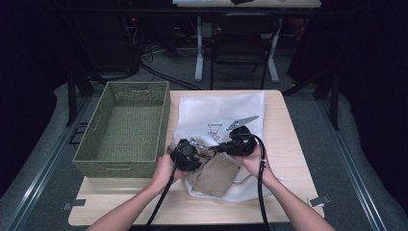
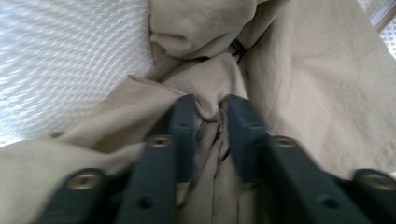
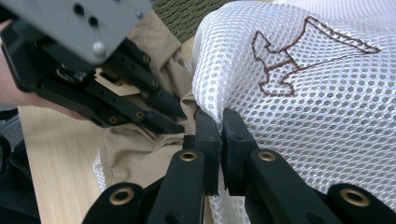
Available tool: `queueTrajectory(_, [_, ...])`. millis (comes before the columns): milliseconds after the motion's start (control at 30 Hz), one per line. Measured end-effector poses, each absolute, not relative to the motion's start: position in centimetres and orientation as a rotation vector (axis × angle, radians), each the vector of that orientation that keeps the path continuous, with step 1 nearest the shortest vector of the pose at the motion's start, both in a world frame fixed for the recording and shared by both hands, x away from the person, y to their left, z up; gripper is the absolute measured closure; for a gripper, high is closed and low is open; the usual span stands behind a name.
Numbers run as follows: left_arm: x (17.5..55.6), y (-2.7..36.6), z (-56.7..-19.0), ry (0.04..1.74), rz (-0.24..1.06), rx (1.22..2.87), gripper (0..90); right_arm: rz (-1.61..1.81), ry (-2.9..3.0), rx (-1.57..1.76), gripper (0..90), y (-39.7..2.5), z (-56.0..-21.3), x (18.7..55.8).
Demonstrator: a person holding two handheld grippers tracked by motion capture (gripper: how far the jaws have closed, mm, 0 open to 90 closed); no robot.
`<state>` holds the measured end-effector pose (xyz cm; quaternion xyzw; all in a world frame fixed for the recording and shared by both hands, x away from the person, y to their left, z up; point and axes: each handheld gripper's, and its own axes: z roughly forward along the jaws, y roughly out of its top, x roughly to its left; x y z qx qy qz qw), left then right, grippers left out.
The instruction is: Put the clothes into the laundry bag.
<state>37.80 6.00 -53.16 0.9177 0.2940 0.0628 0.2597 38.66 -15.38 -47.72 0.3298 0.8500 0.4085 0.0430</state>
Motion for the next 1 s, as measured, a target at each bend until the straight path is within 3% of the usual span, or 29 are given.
queueTrajectory(267, [37.6, 4.7, -51.6, 0.763, 0.214, 2.277, 85.5, 1.317, 2.580, 0.993, 87.6, -15.1, -46.9, 38.3])
queueTrajectory(400, [38.0, 3.8, -53.0, 0.780, 0.190, 2.302, 83.9, 1.306, 2.598, 0.992, 87.5, -14.9, -47.1, 38.3])
queueTrajectory(600, [37.4, 4.7, -52.5, 0.726, 0.191, 2.332, 58.3, 1.273, 2.604, 1.011, 87.4, -15.4, -47.6, 38.6])
queueTrajectory(667, [36.9, 5.0, -51.6, 0.710, 0.220, 2.333, 54.9, 1.272, 2.599, 1.015, 87.4, -15.6, -47.5, 38.6])
queueTrajectory(700, [36.3, 5.2, -50.9, 0.704, 0.261, 2.328, 43.9, 1.268, 2.599, 1.017, 87.4, -15.7, -47.5, 38.6])
queueTrajectory(833, [35.5, 5.2, -50.5, 0.698, 0.305, 2.319, 26.8, 1.267, 2.596, 1.020, 87.4, -15.7, -47.5, 38.6])
queueTrajectory(933, [35.4, 4.7, -51.3, 0.692, 0.290, 2.347, 22.1, 1.269, 2.595, 1.017, 87.4, -15.6, -47.5, 38.6])
queueTrajectory(1000, [35.6, 4.0, -52.1, 0.679, 0.270, 2.374, 24.5, 1.267, 2.598, 1.022, 87.4, -15.6, -47.6, 38.6])
